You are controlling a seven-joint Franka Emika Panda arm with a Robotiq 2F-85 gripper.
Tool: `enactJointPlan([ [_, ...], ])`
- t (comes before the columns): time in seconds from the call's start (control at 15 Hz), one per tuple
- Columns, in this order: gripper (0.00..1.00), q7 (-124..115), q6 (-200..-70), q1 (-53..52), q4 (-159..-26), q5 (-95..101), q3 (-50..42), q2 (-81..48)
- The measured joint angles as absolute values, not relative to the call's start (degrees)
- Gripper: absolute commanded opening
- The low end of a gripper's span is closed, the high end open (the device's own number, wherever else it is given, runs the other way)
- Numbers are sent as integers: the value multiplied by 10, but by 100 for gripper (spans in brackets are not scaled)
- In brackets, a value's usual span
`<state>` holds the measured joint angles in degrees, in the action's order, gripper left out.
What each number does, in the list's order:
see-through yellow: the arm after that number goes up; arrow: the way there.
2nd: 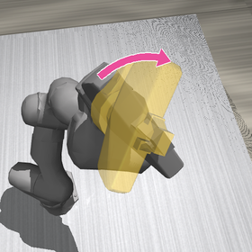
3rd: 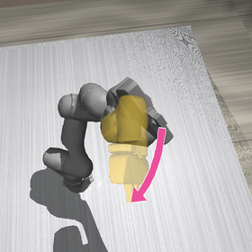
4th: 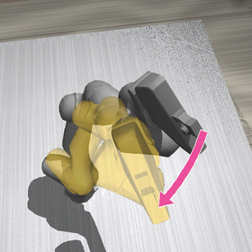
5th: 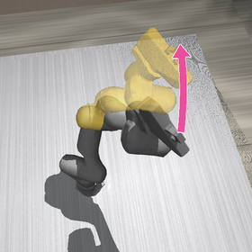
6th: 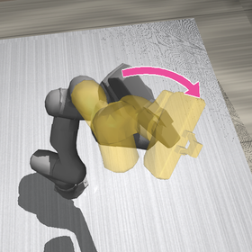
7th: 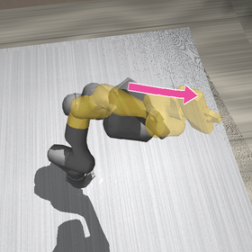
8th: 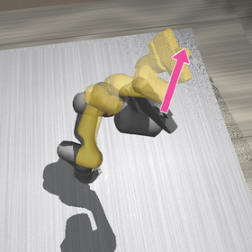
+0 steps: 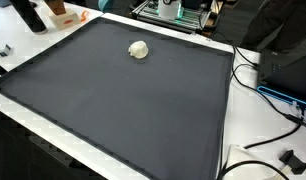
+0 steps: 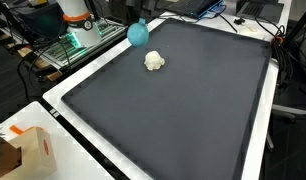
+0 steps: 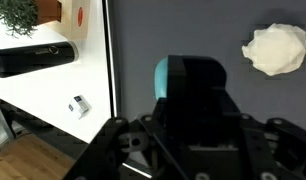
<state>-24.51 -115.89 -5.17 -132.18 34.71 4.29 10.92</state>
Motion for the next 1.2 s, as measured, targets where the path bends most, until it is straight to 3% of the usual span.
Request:
enactJointPlan([
  [1.07, 25, 86, -1171, -39, -1338, 84, -5, 223],
  [1.13, 50, 100, -1171, -39, -1338, 74, -7, 228],
  [1.2, 50, 103, -1171, -38, -1337, 72, -7, 230],
])
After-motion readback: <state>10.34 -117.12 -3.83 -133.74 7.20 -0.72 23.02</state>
